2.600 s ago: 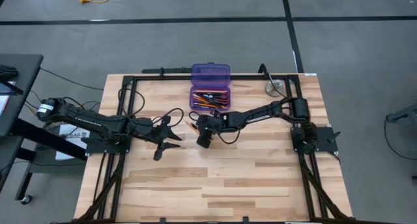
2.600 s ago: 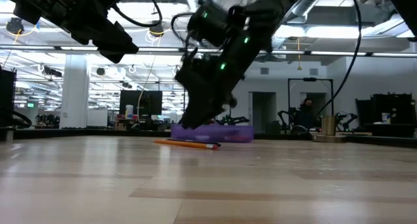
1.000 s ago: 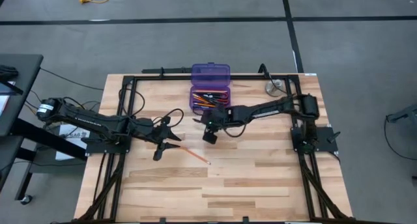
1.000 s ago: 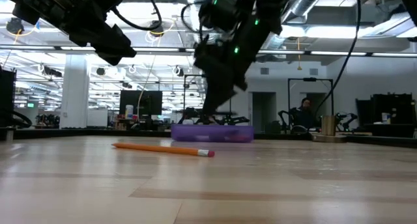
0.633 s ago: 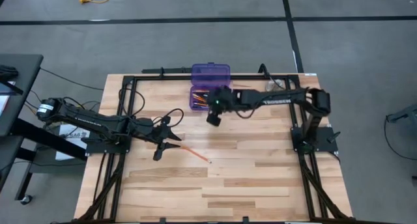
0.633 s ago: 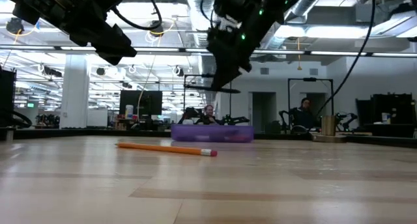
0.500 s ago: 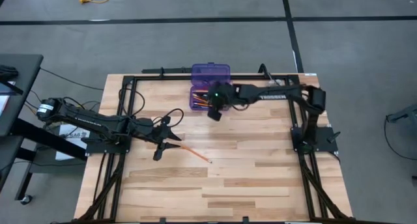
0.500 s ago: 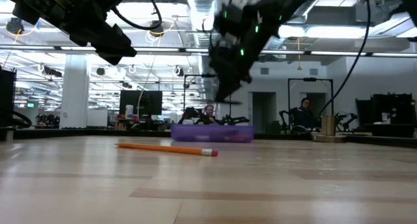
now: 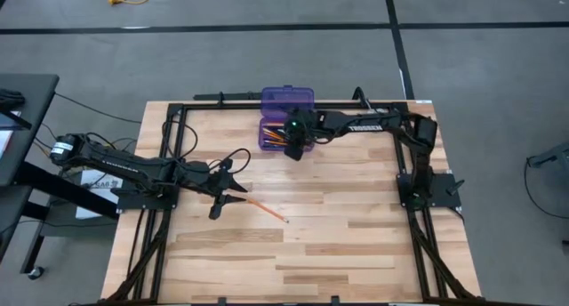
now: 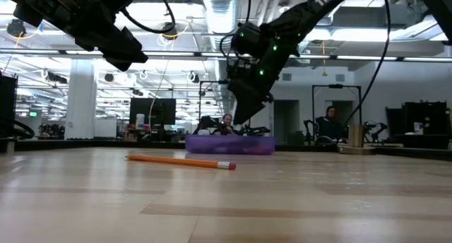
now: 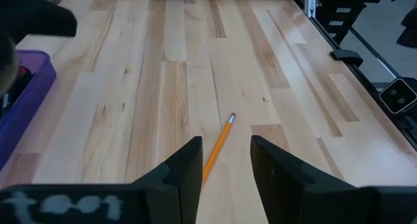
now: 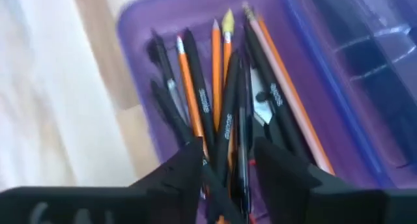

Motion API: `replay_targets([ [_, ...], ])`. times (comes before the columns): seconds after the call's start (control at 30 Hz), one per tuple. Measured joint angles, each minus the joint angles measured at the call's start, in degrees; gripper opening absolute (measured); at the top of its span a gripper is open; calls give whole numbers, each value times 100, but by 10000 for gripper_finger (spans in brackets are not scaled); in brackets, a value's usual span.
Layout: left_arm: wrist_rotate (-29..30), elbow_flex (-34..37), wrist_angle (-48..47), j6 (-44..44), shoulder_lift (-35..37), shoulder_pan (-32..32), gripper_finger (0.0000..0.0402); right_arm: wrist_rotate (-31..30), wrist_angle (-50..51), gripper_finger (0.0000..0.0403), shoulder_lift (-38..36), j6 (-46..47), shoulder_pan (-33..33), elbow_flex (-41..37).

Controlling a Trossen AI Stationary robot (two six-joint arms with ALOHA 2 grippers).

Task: Pick & place school supplies into a supply box
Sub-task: Put the yellow pencil into the violet supply box

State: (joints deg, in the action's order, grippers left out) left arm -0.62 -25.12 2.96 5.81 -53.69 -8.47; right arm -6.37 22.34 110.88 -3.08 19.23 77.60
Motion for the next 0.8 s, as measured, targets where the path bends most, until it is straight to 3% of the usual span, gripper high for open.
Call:
replay_targets([
  [0.2,30,0,-2,41,0,-1,117,-335,640,172,-415,51,-250,2],
  [0.47,297,-38,-39,21,-113,-2,117,-572,1152,172,-1642,25,-781,-91],
  [0.8,288,-966,-133,-541,-1779,-269,117,-573,378,167,-3623,331,-1647,-1823],
])
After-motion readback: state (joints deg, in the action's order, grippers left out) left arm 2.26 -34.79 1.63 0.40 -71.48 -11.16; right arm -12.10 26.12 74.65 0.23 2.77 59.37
